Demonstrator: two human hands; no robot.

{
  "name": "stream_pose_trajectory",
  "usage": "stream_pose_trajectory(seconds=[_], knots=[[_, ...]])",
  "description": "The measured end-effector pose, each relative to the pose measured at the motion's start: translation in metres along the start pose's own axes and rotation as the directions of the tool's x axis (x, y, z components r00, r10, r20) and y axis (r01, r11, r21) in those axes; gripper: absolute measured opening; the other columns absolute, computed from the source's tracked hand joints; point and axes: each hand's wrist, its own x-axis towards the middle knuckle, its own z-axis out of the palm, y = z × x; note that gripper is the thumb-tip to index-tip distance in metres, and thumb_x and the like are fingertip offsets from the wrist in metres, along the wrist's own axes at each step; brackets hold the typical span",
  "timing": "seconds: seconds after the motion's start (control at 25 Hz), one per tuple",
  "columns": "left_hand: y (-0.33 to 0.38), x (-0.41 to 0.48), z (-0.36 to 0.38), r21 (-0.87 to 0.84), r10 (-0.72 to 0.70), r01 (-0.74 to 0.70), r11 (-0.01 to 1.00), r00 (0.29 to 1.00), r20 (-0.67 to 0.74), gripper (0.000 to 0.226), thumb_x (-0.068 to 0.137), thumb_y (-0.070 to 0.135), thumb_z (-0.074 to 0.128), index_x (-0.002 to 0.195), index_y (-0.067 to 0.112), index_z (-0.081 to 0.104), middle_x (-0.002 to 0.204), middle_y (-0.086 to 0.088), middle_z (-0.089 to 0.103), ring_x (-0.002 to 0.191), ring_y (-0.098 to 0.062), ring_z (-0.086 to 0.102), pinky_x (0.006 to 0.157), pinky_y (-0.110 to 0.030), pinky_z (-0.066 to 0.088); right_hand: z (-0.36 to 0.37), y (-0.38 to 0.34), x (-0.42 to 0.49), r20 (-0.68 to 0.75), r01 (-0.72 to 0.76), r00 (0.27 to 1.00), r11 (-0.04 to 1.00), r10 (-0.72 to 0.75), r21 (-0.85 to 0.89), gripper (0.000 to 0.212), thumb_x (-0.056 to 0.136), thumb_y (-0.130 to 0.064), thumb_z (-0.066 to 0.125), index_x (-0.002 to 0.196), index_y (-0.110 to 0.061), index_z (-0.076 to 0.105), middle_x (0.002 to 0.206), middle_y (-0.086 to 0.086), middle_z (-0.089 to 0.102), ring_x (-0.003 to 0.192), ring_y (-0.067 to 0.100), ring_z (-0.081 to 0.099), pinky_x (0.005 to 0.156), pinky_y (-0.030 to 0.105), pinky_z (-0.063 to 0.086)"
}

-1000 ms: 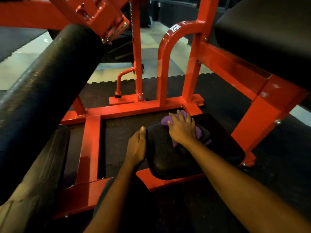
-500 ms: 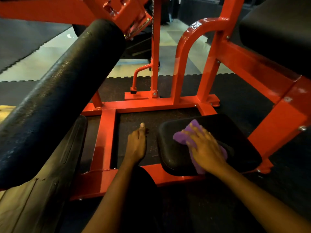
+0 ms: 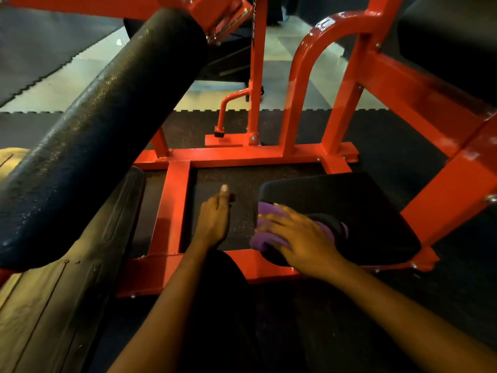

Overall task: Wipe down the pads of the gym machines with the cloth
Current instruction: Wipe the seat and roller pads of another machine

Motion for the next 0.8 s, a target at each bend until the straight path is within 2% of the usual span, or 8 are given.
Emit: stream_pose_trajectory(seconds=[0.08,0.16,0.24,0.32,0.48,0.64,0.76,0.8], knots=[[0.007,-0.004,0.008,0.015,0.013,-0.014,1.0,0.998,0.065,0.092,0.085,0.077,0.02,0.115,0.01,0.075,0.117,-0.012,0.073,0.109,-0.024,0.068,0.101,-0.048,0.049,-0.014,0.014,-0.035,-0.081,-0.01,0.997,0.999,0.014,0.045,0.047,0.093,-0.029,0.046,0.137,-0.024,0.062,0.15,-0.01,0.051,0.144,0.01,0.037,0.123,0.029,0.021],[0.01,-0.007,0.008,0.01,0.011,-0.012,1.0,0.996,0.088,0.087,0.088,0.073,0.021,0.117,0.01,0.073,0.119,-0.011,0.072,0.109,-0.021,0.068,0.102,-0.048,0.049,-0.025,0.047,-0.045,-0.211,-0.114,0.969,0.991,0.125,0.064,0.045,0.093,-0.026,0.047,0.133,-0.015,0.066,0.145,-0.001,0.057,0.142,0.015,0.043,0.121,0.034,0.028],[0.006,-0.009,0.003,-0.014,0.01,-0.009,1.0,0.998,0.07,0.088,0.087,0.074,0.021,0.117,0.01,0.073,0.119,-0.009,0.072,0.106,-0.019,0.069,0.101,-0.049,0.05,-0.023,0.064,-0.028,-0.322,-0.365,0.872,0.928,0.37,0.078,0.049,0.094,-0.038,0.041,0.124,-0.012,0.07,0.135,0.005,0.065,0.134,0.029,0.054,0.112,0.045,0.041],[0.003,-0.008,-0.002,-0.026,0.006,-0.005,1.0,0.999,0.049,0.09,0.084,0.077,0.022,0.116,0.01,0.073,0.119,-0.009,0.072,0.104,-0.018,0.069,0.1,-0.049,0.051,0.003,0.031,0.001,-0.418,-0.517,0.765,0.854,0.49,0.056,0.05,0.094,-0.041,0.038,0.118,-0.014,0.072,0.13,0.006,0.068,0.127,0.036,0.058,0.103,0.051,0.048],[0.012,0.006,0.001,-0.02,0.001,0.0,1.0,0.997,0.074,0.09,0.085,0.076,0.023,0.119,0.008,0.072,0.121,-0.012,0.071,0.107,-0.022,0.068,0.102,-0.049,0.05,0.048,-0.063,0.018,-0.494,-0.51,0.762,0.858,0.42,-0.058,0.045,0.086,-0.036,0.047,0.122,-0.025,0.071,0.137,0.001,0.064,0.128,0.035,0.054,0.103,0.048,0.045],[0.034,0.021,0.023,0.035,0.039,-0.047,0.998,0.979,0.201,0.077,0.096,0.064,0.023,0.121,0.008,0.069,0.131,-0.015,0.065,0.12,-0.026,0.061,0.109,-0.046,0.043,0.02,-0.005,-0.028,-0.58,-0.661,0.616,0.75,0.533,-0.012,0.039,0.084,-0.028,0.055,0.119,-0.021,0.072,0.135,0.001,0.065,0.116,0.035,0.06,0.089,0.045,0.045],[0.046,0.026,0.05,0.097,0.051,-0.087,0.992,0.944,0.325,0.048,0.109,0.044,0.027,0.109,0.014,0.064,0.121,-0.014,0.063,0.11,-0.021,0.056,0.099,-0.036,0.041,-0.004,0.054,-0.079,-0.651,-0.762,0.537,0.639,0.537,-0.101,0.035,0.09,-0.031,0.051,0.113,-0.017,0.072,0.129,0.006,0.068,0.107,0.037,0.064,0.084,0.047,0.049],[0.048,0.027,0.058,0.135,0.06,-0.112,0.984,0.938,0.341,0.045,0.11,0.038,0.027,0.107,0.011,0.063,0.118,-0.014,0.062,0.11,-0.024,0.055,0.096,-0.034,0.039,-0.017,0.068,-0.091,-0.668,-0.805,0.474,0.59,0.574,-0.063,0.034,0.09,-0.032,0.05,0.11,-0.016,0.072,0.126,0.008,0.069,0.104,0.039,0.064,0.084,0.049,0.05]])
